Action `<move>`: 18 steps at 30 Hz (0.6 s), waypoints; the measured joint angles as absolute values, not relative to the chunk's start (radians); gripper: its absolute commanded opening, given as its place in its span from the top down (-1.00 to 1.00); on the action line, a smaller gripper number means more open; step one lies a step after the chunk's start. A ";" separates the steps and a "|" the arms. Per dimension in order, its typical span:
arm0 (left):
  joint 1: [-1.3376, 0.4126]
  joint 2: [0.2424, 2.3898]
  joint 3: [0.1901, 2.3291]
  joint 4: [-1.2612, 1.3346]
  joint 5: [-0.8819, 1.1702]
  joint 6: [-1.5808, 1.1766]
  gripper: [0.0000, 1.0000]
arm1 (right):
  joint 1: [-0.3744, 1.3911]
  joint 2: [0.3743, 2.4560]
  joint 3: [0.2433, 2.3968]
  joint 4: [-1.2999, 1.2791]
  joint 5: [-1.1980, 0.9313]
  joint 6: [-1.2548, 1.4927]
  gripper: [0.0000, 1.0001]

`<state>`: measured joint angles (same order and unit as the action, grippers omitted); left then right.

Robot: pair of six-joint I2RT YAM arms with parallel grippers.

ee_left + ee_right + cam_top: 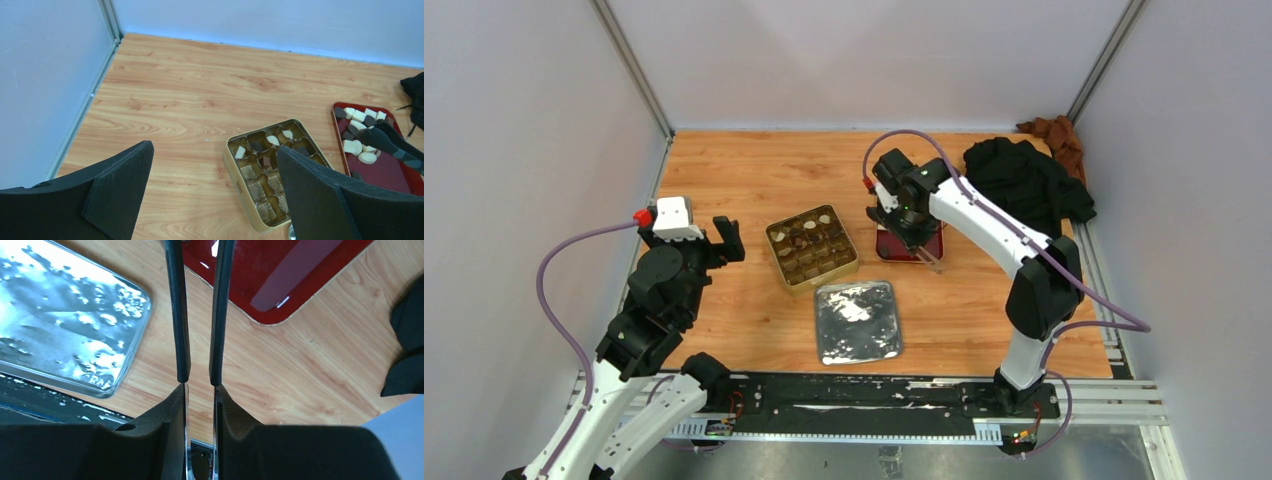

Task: Pack the chocolate
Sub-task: Place the fake chocolate in the packing box.

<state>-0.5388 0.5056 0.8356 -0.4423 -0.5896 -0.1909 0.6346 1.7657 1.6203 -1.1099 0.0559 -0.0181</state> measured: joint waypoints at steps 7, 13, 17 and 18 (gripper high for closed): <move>-0.539 0.506 0.836 -0.442 -0.590 -0.191 -1.00 | 0.720 1.816 1.705 -1.122 0.052 -0.017 0.61; -0.539 0.506 0.836 -0.442 -0.590 -0.191 -1.00 | 0.773 1.880 1.757 -1.129 0.051 0.004 0.61; -0.539 0.506 0.836 -0.442 -0.590 -0.191 -1.00 | 0.802 1.915 1.800 -1.132 0.049 0.007 0.61; -0.539 0.506 0.836 -0.442 -0.590 -0.191 -1.00 | 0.809 1.924 1.815 -1.133 0.049 0.007 0.61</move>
